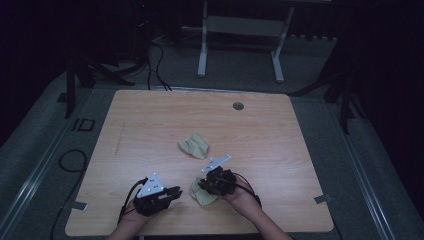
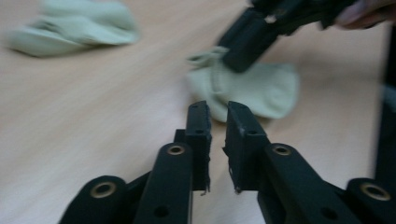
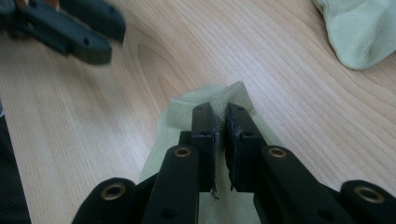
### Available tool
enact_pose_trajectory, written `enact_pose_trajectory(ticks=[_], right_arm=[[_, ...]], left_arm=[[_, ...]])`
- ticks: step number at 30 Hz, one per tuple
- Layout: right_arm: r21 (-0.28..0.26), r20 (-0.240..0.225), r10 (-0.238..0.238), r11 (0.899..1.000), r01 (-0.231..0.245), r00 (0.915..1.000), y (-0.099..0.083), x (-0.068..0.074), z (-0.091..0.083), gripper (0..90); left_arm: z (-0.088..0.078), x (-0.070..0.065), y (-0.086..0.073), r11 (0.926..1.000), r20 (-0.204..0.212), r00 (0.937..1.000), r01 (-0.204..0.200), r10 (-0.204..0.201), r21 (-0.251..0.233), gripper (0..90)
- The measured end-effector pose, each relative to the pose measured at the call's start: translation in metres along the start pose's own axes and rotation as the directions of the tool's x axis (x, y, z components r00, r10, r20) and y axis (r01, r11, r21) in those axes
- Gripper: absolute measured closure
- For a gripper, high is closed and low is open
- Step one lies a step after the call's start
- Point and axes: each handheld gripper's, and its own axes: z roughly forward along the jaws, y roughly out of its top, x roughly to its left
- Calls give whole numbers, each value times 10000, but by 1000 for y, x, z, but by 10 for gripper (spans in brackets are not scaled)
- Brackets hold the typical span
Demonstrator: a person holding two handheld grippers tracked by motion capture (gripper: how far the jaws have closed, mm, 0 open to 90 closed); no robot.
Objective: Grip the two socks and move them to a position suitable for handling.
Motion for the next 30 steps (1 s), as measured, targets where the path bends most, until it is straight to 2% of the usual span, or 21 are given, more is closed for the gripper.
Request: enact_pose_trajectory(ticks=[2, 3, 5, 8, 10, 13, 17, 20, 22, 26, 28, 30], right_arm=[[-12, 10, -12, 10000, 12, 10000, 0, 0, 0, 824], [2, -6, -12, 10000, 12, 10000, 0, 0, 1, 824], [62, -54, 25, 10000, -25, 10000, -1, 0, 2, 824], [121, -79, 67, 9999, -66, 9999, -2, 0, 4, 824], [158, -92, 68, 9999, -67, 9999, -3, -1, 6, 824], [260, -135, 110, 9996, -106, 9998, -5, -3, 9, 824], [400, -183, 137, 9991, -130, 9997, -7, -3, 12, 824], [383, -128, 145, 9992, -140, 9998, -8, -4, 13, 825], [343, -180, 194, 9992, -187, 9996, -9, -5, 11, 825], [284, -218, 145, 9995, -138, 9997, -7, -5, 6, 825], [180, -154, 173, 9997, -171, 9997, -6, -6, 2, 824], [-32, -109, 229, 9997, -230, 9997, -4, -8, -5, 825]], left_arm=[[6, -4, 1, 9992, -28, 9993, -372, 372, 138, 812], [8, -5, 3, 9988, 243, 9987, -458, 454, 167, 855], [14, -8, 5, 9980, 437, 9974, -586, 575, 229, 894], [22, -9, 7, 9978, 584, 9968, -559, 537, 358, 896], [32, -10, 10, 9954, 724, 9956, -642, 590, 715, 897], [43, -10, 11, 9914, 783, 9951, -684, 598, 1117, 899], [56, -10, 11, 9838, 598, 9954, -835, 749, 1587, 899], [58, -11, 12, 9830, 630, 9948, -893, 801, 1603, 900], [58, -9, 12, 9849, 670, 9965, -605, 502, 1623, 900], [58, -8, 14, 9840, 703, 9970, -450, 333, 1725, 900], [58, -9, 14, 9829, 660, 9970, -513, 402, 1767, 900], [58, -11, 15, 9799, 535, 9964, -745, 657, 1849, 900]])
